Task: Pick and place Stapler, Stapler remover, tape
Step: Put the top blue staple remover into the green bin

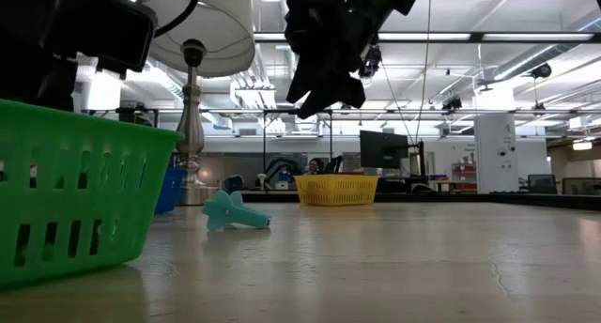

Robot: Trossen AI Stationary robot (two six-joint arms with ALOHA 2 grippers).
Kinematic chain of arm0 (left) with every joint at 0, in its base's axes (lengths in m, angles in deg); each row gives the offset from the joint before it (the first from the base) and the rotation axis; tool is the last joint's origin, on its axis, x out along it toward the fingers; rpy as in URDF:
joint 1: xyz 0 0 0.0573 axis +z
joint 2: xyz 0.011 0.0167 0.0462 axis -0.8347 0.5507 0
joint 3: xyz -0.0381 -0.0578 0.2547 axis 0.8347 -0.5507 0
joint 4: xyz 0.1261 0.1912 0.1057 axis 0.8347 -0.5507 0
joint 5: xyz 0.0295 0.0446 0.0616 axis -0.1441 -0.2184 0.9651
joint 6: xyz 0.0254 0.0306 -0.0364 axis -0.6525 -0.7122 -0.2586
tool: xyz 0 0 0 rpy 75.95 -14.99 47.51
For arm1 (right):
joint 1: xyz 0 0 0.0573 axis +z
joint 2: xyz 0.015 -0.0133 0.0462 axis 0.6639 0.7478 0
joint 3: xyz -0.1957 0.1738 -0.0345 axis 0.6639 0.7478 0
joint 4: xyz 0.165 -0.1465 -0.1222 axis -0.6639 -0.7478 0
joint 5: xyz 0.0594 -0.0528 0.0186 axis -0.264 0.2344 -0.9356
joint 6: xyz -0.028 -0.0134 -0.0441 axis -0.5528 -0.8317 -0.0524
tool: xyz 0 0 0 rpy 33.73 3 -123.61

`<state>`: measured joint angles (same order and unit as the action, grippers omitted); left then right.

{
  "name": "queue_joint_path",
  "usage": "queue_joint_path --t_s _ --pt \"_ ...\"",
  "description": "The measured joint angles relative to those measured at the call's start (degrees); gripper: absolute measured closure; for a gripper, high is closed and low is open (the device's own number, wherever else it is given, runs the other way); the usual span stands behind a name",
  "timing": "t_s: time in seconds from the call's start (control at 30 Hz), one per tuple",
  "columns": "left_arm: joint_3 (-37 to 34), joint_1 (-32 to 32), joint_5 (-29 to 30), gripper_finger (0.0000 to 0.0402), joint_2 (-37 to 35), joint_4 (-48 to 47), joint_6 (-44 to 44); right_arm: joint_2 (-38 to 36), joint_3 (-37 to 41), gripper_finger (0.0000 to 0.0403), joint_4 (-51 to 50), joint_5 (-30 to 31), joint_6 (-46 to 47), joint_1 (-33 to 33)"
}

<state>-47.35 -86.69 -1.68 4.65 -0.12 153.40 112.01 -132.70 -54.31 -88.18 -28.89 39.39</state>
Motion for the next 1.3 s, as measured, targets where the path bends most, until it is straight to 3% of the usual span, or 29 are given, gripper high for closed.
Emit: queue_joint_path --t_s 0.13,0.3,0.73,0.97,1.3 --pt "0.67 0.00 -0.63 0.0255 -2.50 0.23 -0.65 2.59 0.01 0.0238 3.03 -5.56 -0.02 1.20" --pt "0.84 0.70 1.07 0.0249 -7.14 0.30 -1.81 6.87 0.02 0.0247 6.82 -5.89 -0.24 3.26" --pt "0.79 1.66 15.48 0.0252 -18.05 -0.37 -9.10 15.64 -1.53 0.0266 10.30 -5.62 -0.24 7.39" --pt "0.76 1.66 16.45 0.0252 -19.06 -2.43 -10.47 17.38 -1.55 0.0264 14.53 -5.34 -3.26 7.64" --pt "0.72 1.64 16.53 0.0252 -19.06 -3.93 -9.71 17.92 -1.55 0.0224 16.67 -5.31 -3.08 7.69"
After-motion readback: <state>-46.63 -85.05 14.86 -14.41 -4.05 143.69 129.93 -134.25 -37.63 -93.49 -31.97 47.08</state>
